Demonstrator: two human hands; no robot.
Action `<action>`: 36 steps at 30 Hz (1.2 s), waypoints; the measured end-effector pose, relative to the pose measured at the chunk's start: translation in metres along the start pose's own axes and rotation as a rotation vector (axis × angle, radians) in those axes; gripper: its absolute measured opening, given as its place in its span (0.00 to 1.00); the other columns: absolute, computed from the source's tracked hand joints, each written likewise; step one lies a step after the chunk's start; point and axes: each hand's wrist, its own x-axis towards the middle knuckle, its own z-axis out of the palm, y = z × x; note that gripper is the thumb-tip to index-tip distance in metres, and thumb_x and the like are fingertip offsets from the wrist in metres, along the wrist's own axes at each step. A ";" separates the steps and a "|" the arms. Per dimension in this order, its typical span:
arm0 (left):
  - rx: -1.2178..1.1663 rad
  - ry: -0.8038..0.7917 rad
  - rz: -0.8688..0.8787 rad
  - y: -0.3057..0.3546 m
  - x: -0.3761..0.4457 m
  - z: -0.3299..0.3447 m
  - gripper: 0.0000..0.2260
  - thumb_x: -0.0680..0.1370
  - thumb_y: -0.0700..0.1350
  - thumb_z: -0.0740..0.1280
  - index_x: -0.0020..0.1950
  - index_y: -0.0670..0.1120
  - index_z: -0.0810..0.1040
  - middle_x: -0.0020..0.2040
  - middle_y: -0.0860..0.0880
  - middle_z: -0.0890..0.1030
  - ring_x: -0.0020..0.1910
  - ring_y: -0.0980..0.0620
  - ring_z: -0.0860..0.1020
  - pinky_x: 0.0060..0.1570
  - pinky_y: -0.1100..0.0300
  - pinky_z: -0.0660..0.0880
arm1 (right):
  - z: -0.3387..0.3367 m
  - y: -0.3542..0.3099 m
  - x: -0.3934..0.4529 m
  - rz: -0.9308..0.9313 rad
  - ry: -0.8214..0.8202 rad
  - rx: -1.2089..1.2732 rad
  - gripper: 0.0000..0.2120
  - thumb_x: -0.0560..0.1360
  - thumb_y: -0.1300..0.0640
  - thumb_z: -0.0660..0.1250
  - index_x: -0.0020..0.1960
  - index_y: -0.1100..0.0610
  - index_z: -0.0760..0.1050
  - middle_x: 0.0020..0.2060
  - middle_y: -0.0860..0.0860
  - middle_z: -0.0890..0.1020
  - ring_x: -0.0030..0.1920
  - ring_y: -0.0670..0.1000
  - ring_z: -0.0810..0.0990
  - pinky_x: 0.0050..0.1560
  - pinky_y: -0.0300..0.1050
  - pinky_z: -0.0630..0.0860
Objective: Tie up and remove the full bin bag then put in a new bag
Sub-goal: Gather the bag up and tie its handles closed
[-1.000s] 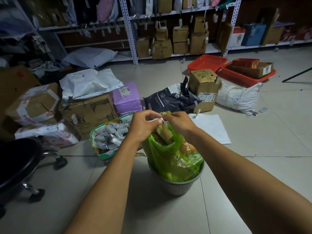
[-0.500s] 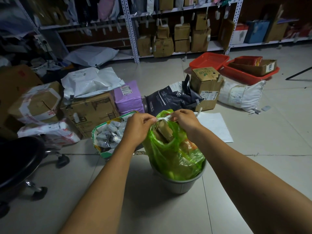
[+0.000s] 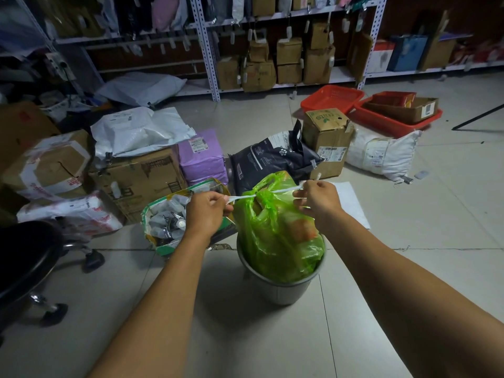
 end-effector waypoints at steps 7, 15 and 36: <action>-0.106 0.047 -0.109 -0.004 0.003 -0.001 0.09 0.79 0.41 0.66 0.40 0.48 0.82 0.33 0.50 0.85 0.33 0.51 0.83 0.37 0.59 0.75 | -0.006 0.002 0.002 -0.028 0.048 0.015 0.07 0.79 0.61 0.57 0.49 0.60 0.73 0.35 0.54 0.81 0.31 0.52 0.77 0.35 0.44 0.75; -0.153 0.121 -0.167 -0.011 0.007 -0.003 0.07 0.79 0.42 0.66 0.44 0.44 0.82 0.34 0.48 0.85 0.37 0.48 0.85 0.45 0.53 0.81 | -0.012 0.008 0.008 -0.022 0.124 0.070 0.08 0.80 0.60 0.57 0.49 0.62 0.74 0.36 0.55 0.81 0.32 0.54 0.78 0.35 0.46 0.78; -0.431 -0.016 -0.041 0.028 0.012 0.009 0.08 0.79 0.46 0.68 0.41 0.48 0.81 0.33 0.50 0.76 0.29 0.60 0.76 0.41 0.55 0.79 | 0.015 -0.005 -0.001 -0.093 -0.004 0.291 0.06 0.78 0.64 0.58 0.46 0.58 0.73 0.33 0.54 0.76 0.37 0.51 0.80 0.41 0.44 0.81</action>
